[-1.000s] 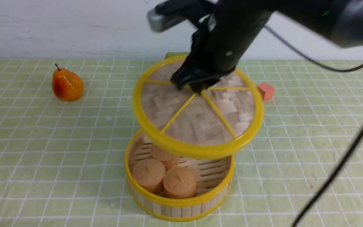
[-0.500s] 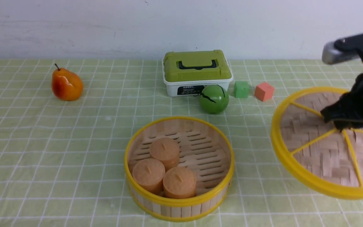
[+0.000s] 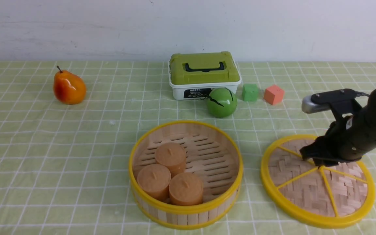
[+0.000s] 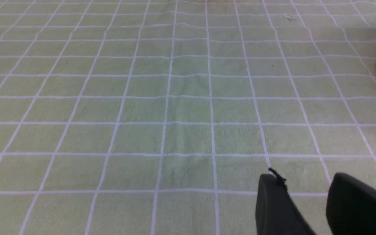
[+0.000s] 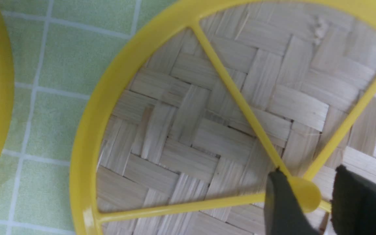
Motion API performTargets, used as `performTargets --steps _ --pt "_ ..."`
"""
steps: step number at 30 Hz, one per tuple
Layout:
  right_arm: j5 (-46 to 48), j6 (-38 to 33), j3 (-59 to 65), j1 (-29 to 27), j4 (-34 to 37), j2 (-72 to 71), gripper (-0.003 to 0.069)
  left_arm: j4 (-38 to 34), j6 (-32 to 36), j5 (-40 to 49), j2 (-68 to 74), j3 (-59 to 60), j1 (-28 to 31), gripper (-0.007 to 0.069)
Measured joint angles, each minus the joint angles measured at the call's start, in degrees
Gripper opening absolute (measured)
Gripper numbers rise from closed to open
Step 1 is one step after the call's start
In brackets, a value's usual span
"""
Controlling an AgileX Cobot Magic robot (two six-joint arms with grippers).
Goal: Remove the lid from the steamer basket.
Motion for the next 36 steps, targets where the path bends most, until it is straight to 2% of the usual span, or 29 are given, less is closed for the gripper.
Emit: performTargets --steps 1,5,8,11,12,18,19,26,31,36 --pt "0.94 0.00 -0.67 0.00 0.50 -0.12 0.0288 0.00 0.00 0.00 0.00 0.00 0.00 0.0239" --pt "5.62 -1.05 -2.78 0.00 2.97 -3.14 0.0398 -0.06 0.00 0.00 0.00 0.00 0.00 0.0239" --pt "7.09 -3.24 -3.01 0.00 4.73 -7.78 0.0407 -0.06 0.00 0.00 0.00 0.00 0.00 0.0239" --pt "8.54 -7.08 -3.01 0.00 8.26 -20.30 0.0340 -0.06 0.00 0.00 0.00 0.00 0.00 0.0239" --pt "8.54 -7.08 -3.01 0.00 8.26 -20.30 0.0340 -0.06 0.00 0.00 0.00 0.00 0.00 0.0239" --pt "11.35 -12.07 3.42 0.00 14.01 -44.30 0.0026 -0.06 0.00 0.00 0.00 0.00 0.00 0.0239" --pt "12.20 -12.35 5.11 0.00 14.37 -47.57 0.0002 -0.06 0.00 0.00 0.00 0.00 0.00 0.0239" --pt "14.03 -12.53 13.40 0.00 14.23 -63.25 -0.0021 -0.06 0.00 0.00 0.00 0.00 0.00 0.0239" --pt "16.03 -12.53 17.34 0.00 9.91 -69.71 -0.0021 0.00 0.00 0.00 0.00 0.00 0.00 0.0239" --pt "0.49 -13.16 27.33 0.00 7.81 -74.19 -0.0018 0.00 0.00 0.00 0.00 0.00 0.00 0.0239"
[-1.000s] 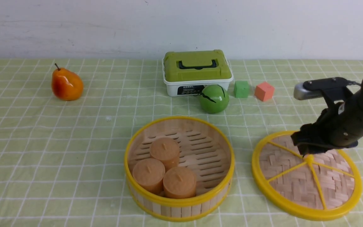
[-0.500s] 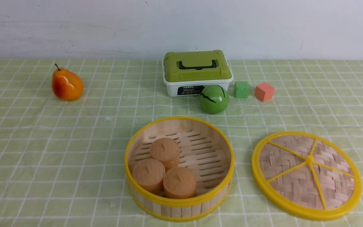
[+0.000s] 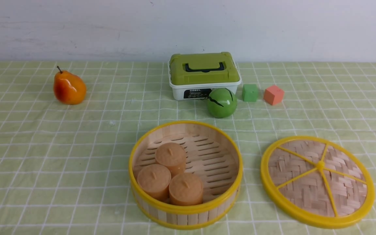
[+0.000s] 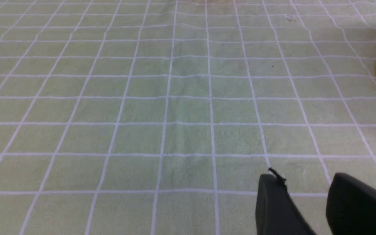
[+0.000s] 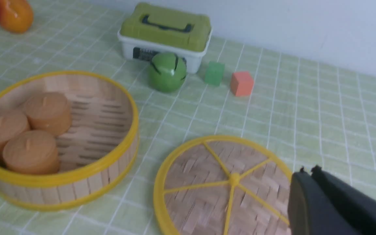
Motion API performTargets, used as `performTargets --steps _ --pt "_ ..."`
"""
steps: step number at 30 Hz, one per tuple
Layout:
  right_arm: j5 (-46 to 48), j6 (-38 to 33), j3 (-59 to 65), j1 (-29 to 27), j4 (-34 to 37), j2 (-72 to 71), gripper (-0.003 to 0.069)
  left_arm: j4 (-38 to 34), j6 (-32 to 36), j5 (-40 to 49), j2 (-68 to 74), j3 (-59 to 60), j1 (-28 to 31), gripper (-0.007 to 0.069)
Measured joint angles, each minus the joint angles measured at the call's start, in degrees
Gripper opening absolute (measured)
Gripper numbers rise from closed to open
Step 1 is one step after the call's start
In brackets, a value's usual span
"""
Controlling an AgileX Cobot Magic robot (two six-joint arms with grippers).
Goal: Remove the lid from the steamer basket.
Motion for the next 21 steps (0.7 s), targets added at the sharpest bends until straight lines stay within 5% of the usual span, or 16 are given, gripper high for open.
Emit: performTargets --steps 6,12,21 --pt "-23.47 -0.21 15.55 0.00 0.47 -5.25 -0.0011 0.00 0.00 0.00 0.00 0.00 0.00 0.0239" --pt "-37.22 0.24 28.04 -0.05 0.59 -7.44 -0.0006 0.00 0.00 0.00 0.00 0.00 0.00 0.0239" --pt "-26.10 13.82 35.29 -9.62 -3.40 -19.00 0.0003 0.00 0.00 0.00 0.00 0.00 0.00 0.0239"
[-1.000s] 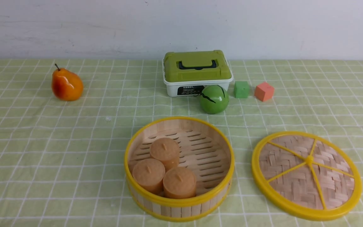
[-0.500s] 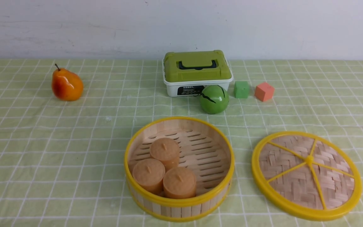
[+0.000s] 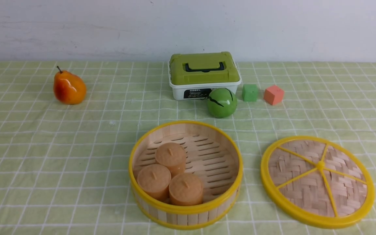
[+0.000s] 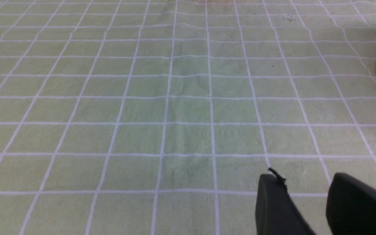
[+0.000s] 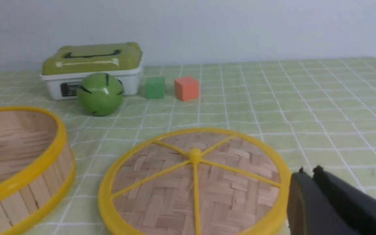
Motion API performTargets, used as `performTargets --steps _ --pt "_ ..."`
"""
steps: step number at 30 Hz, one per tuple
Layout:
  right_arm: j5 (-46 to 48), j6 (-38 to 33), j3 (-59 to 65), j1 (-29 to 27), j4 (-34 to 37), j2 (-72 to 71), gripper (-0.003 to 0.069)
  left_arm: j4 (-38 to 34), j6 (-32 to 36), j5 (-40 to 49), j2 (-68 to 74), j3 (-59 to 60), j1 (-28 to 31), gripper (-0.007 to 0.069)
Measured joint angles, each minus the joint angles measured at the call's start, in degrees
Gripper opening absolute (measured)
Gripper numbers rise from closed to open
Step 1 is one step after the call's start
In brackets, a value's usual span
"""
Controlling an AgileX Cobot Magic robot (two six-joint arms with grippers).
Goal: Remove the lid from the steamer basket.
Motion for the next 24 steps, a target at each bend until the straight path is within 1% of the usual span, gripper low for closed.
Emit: performTargets --steps 1,2,4,7,11,18,24 --pt "0.44 0.28 0.00 -0.28 -0.24 -0.50 0.0003 0.00 0.00 0.00 0.00 0.00 0.00 0.0239" --pt "3.85 2.26 0.05 -2.01 -1.83 -2.16 0.0004 0.00 0.00 0.00 0.00 0.00 0.00 0.0239" --pt "6.90 4.10 0.05 -2.79 -3.30 -3.73 0.0006 0.00 0.00 0.00 0.00 0.00 0.00 0.0239" --pt "10.48 6.79 0.05 -2.21 -4.74 -4.13 0.0010 0.00 0.00 0.00 0.00 0.00 0.00 0.0239" --pt "13.40 10.16 0.05 0.01 -5.80 -4.13 0.0015 0.00 0.00 0.00 0.00 0.00 0.00 0.0239" --pt "16.28 11.33 -0.38 0.82 -6.17 -4.13 0.0024 0.00 0.00 0.00 0.00 0.00 0.00 0.0239" --pt "16.69 11.33 -0.44 0.82 -6.17 -4.13 0.0032 0.00 0.00 0.00 0.00 0.00 0.00 0.0239"
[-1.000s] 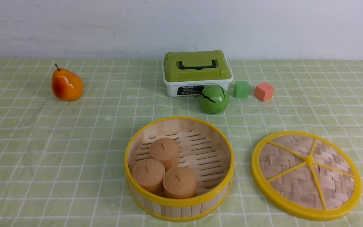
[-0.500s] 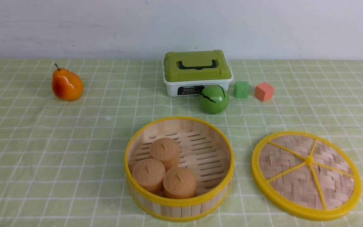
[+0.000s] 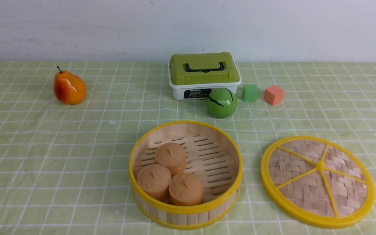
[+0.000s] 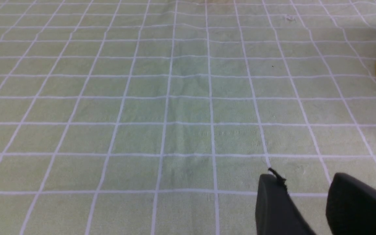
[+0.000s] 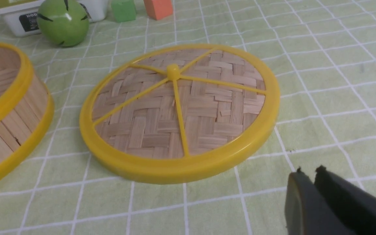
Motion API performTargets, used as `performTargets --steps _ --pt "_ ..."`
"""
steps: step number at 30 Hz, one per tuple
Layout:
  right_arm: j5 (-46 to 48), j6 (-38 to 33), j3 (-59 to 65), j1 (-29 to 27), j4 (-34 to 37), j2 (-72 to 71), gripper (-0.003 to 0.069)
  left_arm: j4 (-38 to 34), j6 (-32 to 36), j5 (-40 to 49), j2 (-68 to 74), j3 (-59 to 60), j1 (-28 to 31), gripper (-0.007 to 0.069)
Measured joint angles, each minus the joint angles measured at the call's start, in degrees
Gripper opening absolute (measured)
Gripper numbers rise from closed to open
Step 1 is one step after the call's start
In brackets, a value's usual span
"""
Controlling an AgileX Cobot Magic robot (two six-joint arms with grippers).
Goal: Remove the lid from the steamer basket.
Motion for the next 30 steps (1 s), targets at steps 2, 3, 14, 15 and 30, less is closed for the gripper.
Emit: performTargets --steps 2,3,14,15,30 --pt "0.00 0.00 0.00 0.00 0.00 0.00 0.0036 0.00 0.00 0.00 0.00 0.00 0.00 0.0239" --pt "0.00 0.00 0.00 0.00 0.00 0.00 0.0038 0.00 0.00 0.00 0.00 0.00 0.00 0.0239" --pt "0.05 0.00 0.00 0.00 0.00 0.00 0.0054 0.00 0.00 0.00 0.00 0.00 0.00 0.0239" --pt "0.05 0.00 0.00 0.00 0.00 0.00 0.0055 0.00 0.00 0.00 0.00 0.00 0.00 0.0239" --pt "0.05 0.00 0.00 0.00 0.00 0.00 0.0055 0.00 0.00 0.00 0.00 0.00 0.00 0.0239"
